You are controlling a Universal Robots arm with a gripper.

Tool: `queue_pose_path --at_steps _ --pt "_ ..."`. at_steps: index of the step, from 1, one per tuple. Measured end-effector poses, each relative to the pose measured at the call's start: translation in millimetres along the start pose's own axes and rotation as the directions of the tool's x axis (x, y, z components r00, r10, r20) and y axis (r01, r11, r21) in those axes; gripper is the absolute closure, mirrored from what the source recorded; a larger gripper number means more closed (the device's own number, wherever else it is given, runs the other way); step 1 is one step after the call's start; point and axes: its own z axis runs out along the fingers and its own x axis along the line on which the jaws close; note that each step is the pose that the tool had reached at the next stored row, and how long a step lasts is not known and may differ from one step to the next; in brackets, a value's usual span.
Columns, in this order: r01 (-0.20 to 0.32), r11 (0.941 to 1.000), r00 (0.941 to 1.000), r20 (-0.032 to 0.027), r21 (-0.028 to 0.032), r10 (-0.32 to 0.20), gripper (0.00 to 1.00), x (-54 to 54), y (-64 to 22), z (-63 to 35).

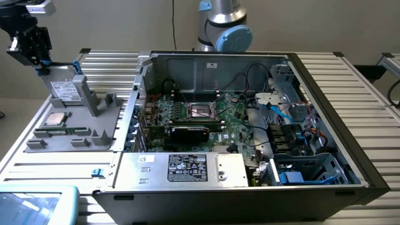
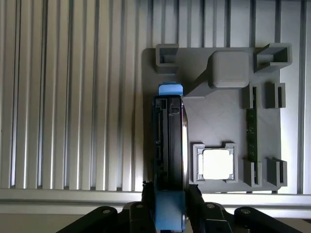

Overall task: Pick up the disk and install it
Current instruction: 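Pick up the disk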

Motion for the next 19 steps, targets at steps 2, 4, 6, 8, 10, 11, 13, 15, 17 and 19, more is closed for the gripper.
queue_pose_path --at_steps 2,4,6,8,10,11,13,15,17,19 --pt "0.000 1.0000 1.0000 0.0001 0.0004 0.000 0.62 0.0 0.0 0.0" --pt "0.000 1.0000 1.0000 0.0001 0.0003 0.000 0.62 0.0 -0.1 1.2" --pt "0.000 1.0000 1.0000 0.0001 0.0003 0.000 0.62 0.1 -0.1 3.8" --pt "0.000 1.0000 1.0000 0.0000 0.0001 0.000 0.62 0.1 -0.1 6.5" --pt "0.000 1.0000 1.0000 0.0001 0.0001 0.000 0.62 0.2 -0.2 8.4" --pt "0.000 1.0000 1.0000 0.0001 0.0001 0.000 0.62 0.2 -0.2 9.3" --pt "0.000 1.0000 1.0000 0.0001 0.0002 0.000 0.60 0.2 -0.2 10.3" --pt "0.000 1.0000 1.0000 0.0001 0.0003 0.000 0.53 0.3 -0.3 10.9" --pt "0.000 1.0000 1.0000 0.0000 0.0001 0.000 0.53 0.3 -0.3 11.8" --pt "0.000 1.0000 1.0000 0.0000 0.0002 0.000 0.53 0.1 -0.3 12.6"
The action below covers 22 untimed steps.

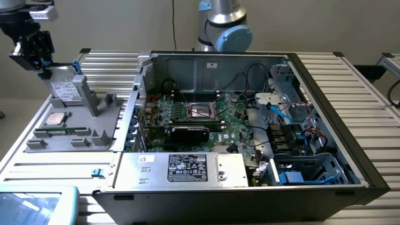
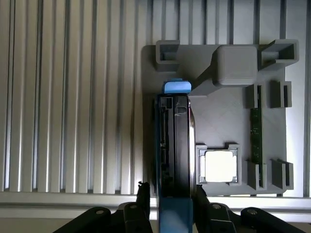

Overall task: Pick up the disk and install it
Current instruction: 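Pick up the disk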

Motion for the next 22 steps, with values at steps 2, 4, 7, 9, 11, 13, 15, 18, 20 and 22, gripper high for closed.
queue_pose_path --at_steps 2,4,7,9,11,13,15,18,20,22 --pt "0.000 1.0000 1.0000 0.0000 -0.0001 0.000 0.56 0.0 0.0 0.9" --pt "0.000 1.0000 1.0000 -0.0001 0.0004 0.000 0.62 -0.1 -0.1 1.4" --pt "0.000 1.0000 1.0000 0.0001 0.0003 0.000 0.63 -0.2 -0.1 2.5" --pt "0.000 1.0000 1.0000 0.0002 0.0006 0.000 0.63 -0.3 -0.1 3.0" --pt "0.000 1.0000 1.0000 0.0001 0.0003 0.000 0.63 -0.3 -0.1 3.8" --pt "0.000 1.0000 1.0000 0.0000 0.0000 0.000 0.63 -0.3 -0.1 4.1" --pt "0.000 1.0000 1.0000 0.0000 0.0002 0.000 0.63 -0.3 -0.1 4.0" --pt "0.000 1.0000 1.0000 0.0000 0.0001 0.000 0.63 -0.3 -0.1 4.1" --pt "0.000 1.0000 1.0000 -0.0001 -0.0004 0.000 0.63 -0.3 -0.1 3.9" --pt "0.000 1.0000 1.0000 -0.0005 -0.0017 0.000 0.63 -0.3 0.0 2.3"
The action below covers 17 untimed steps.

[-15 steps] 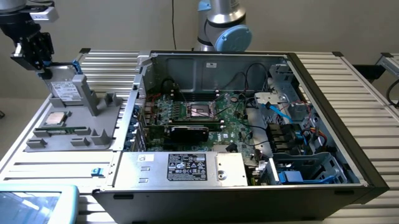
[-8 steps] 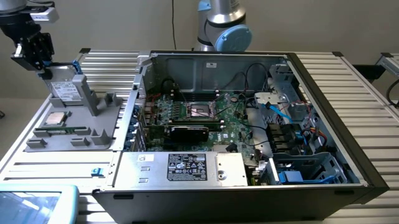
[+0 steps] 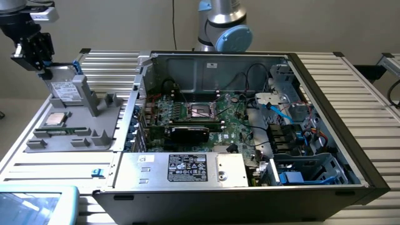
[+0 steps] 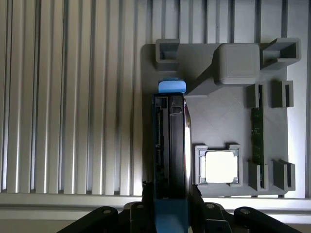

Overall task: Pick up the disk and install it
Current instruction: 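Pick up the disk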

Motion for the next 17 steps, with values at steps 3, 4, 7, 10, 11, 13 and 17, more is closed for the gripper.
queue_pose_path --at_steps 3,4,7,10,11,13,17 --pt "0.000 1.0000 1.0000 0.0004 0.0014 0.000 0.63 -0.3 0.1 -6.9" --pt "0.000 1.0000 1.0000 0.0004 0.0015 0.000 0.63 -0.3 0.2 -9.3" --pt "0.000 1.0000 1.0000 0.0004 0.0015 0.000 0.63 -0.5 0.3 -15.3" --pt "0.000 1.0000 1.0000 0.0005 0.0017 0.000 0.63 -0.7 0.5 -21.2" --pt "0.000 1.0000 1.0000 0.0005 0.0017 0.000 0.63 -0.8 0.6 -22.9" --pt "0.000 1.0000 1.0000 0.0005 0.0017 0.000 0.63 -0.8 0.8 -25.6" --pt "0.000 1.0000 1.0000 0.0005 0.0017 0.000 0.63 -1.0 1.2 -30.5"
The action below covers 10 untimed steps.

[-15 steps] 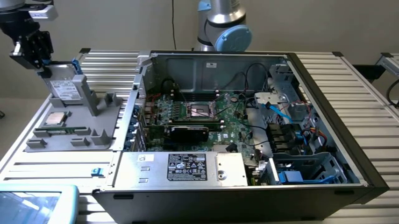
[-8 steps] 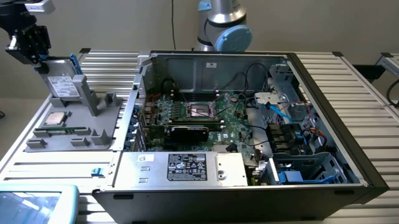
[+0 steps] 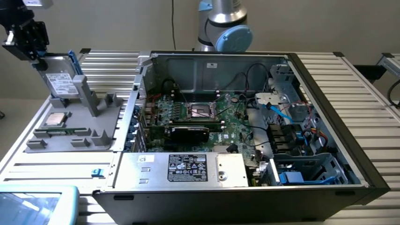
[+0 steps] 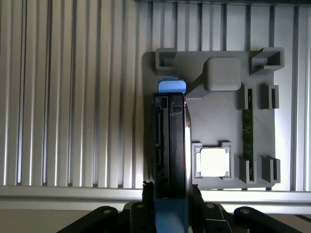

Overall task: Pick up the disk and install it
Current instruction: 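Pick up the disk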

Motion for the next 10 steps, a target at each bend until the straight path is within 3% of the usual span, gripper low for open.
queue_pose_path --at_steps 10 --pt "0.000 1.0000 1.0000 0.0000 0.0000 0.000 0.63 -0.7 0.9 -20.9"
